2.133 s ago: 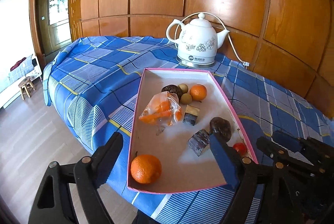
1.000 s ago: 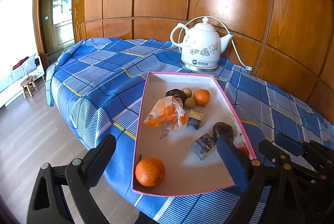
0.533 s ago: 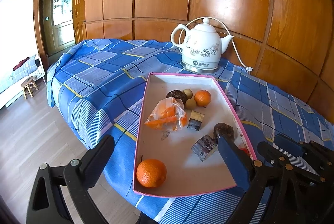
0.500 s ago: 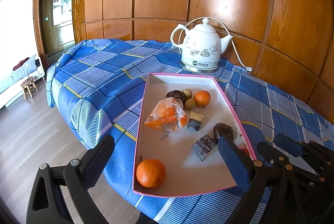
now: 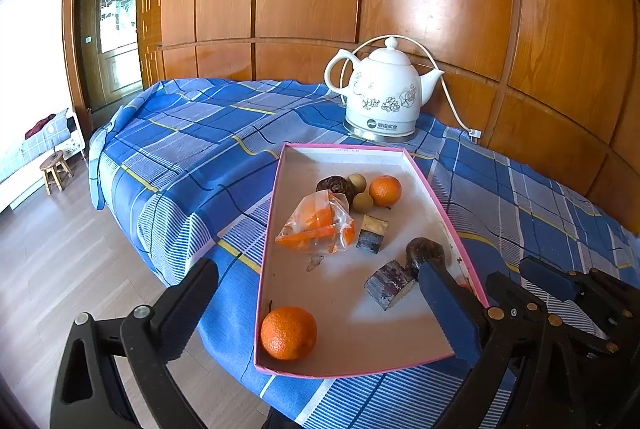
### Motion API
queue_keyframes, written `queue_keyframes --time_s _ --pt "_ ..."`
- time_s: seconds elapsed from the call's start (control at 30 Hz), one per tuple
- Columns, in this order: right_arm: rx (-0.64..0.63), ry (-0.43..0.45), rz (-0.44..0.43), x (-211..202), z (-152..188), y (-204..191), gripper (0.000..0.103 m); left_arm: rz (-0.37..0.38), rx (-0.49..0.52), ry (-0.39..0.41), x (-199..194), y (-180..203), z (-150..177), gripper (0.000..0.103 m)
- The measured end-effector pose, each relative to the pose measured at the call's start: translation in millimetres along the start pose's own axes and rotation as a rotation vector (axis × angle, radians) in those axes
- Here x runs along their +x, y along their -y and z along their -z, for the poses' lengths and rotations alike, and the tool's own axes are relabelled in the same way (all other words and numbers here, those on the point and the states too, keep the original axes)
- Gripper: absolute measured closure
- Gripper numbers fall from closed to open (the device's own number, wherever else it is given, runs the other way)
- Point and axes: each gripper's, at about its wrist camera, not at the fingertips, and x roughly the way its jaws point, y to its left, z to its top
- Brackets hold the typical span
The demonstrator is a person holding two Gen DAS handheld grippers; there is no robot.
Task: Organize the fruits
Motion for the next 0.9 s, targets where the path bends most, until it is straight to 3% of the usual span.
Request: queue_keyframes --time_s 0.67,0.9 --pt "0.001 -0.008 -0.006 3.5 2.8 -1.6 0.066 0.0 0.002 0.006 -0.2 -0.4 -1.1 0.001" --pt "0.032 0.004 -0.01 -0.5 0.7 9.2 0.066 0.011 0.02 0.015 0.1 2.4 -1.7 0.005"
